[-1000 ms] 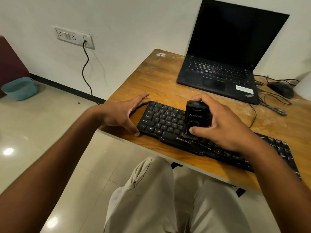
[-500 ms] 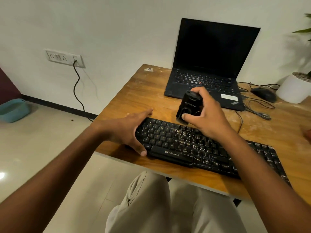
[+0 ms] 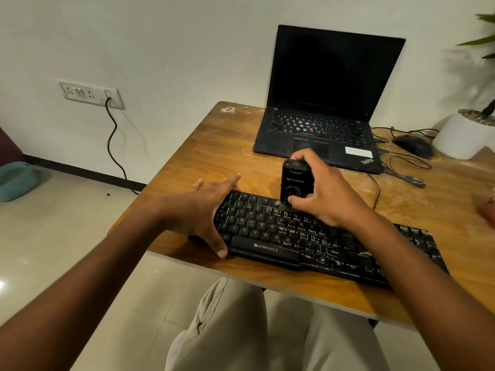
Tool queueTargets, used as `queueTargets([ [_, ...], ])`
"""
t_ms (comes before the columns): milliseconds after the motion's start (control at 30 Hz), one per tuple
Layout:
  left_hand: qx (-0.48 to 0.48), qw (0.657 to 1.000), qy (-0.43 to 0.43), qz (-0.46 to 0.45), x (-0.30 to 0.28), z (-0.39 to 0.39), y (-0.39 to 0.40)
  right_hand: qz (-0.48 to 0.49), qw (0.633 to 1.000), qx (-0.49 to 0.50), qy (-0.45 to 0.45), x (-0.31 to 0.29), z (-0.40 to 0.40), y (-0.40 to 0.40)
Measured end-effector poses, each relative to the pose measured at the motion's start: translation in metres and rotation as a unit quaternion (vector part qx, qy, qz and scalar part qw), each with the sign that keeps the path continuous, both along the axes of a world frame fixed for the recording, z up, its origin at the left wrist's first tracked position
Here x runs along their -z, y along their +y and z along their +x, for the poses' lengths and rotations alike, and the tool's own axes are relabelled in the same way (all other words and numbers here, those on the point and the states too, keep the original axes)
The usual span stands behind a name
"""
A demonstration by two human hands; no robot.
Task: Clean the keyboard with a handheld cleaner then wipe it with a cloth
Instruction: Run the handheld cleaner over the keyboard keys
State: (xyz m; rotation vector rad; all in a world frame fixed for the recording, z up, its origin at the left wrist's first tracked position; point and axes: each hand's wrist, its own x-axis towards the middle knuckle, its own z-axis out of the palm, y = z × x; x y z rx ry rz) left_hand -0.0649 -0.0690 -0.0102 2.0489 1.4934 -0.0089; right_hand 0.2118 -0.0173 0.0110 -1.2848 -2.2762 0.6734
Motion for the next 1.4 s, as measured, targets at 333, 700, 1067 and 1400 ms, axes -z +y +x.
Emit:
queueTargets([
  [333, -0.024, 1.000, -0.003, -0.014, -0.004, 0.005, -0.004, -0.012, 0.995, -0.025, 0.094, -0.001, -0.036, 0.002],
  [700, -0.033, 0.999, -0.014, -0.016, -0.006, 0.006, -0.005, -0.004, 0.999, 0.014, 0.049, -0.003, 0.013, -0.002],
  [1067, -0.028, 0.999, -0.013, -0.011, -0.001, 0.003, -0.003, -0.011, 0.998, -0.041, 0.052, 0.004, -0.022, 0.001],
  [1400, -0.041, 0.999, -0.018, -0.018, -0.006, 0.006, -0.007, 0.008, 0.997, 0.006, 0.079, -0.012, -0.001, 0.008],
])
